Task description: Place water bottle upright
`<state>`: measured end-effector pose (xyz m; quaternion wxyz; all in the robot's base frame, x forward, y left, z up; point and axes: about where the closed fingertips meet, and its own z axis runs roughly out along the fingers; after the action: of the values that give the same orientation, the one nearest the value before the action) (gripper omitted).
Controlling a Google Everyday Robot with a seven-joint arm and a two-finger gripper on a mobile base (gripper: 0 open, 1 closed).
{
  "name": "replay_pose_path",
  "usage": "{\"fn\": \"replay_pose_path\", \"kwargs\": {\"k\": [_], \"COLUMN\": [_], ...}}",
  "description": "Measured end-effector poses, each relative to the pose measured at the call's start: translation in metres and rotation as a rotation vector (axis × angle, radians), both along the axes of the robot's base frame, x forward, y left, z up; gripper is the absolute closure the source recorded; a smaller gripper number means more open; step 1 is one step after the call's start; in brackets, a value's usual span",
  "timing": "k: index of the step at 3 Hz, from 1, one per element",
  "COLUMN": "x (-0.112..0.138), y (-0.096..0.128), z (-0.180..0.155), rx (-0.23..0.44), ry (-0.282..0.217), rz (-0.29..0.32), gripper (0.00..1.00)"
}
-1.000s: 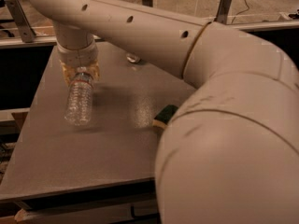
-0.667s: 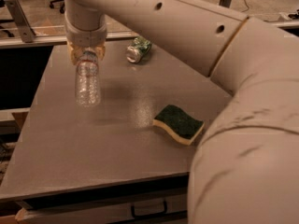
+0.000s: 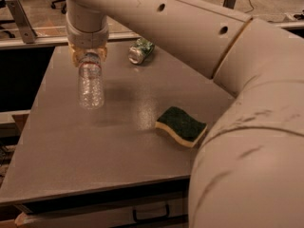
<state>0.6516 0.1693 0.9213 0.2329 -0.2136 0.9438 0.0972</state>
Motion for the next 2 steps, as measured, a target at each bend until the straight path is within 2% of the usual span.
{"fn": "replay_pose_path", "kwargs": {"k": [1,2], "x": [0.006,0.014], "y": [-0.020,-0.076], "z": [0.017,0.072], "rx": [0.049,0.180], "ry": [0.008,-0.025], "rz": [0.037,0.093], "gripper": [1.00,1.00]}}
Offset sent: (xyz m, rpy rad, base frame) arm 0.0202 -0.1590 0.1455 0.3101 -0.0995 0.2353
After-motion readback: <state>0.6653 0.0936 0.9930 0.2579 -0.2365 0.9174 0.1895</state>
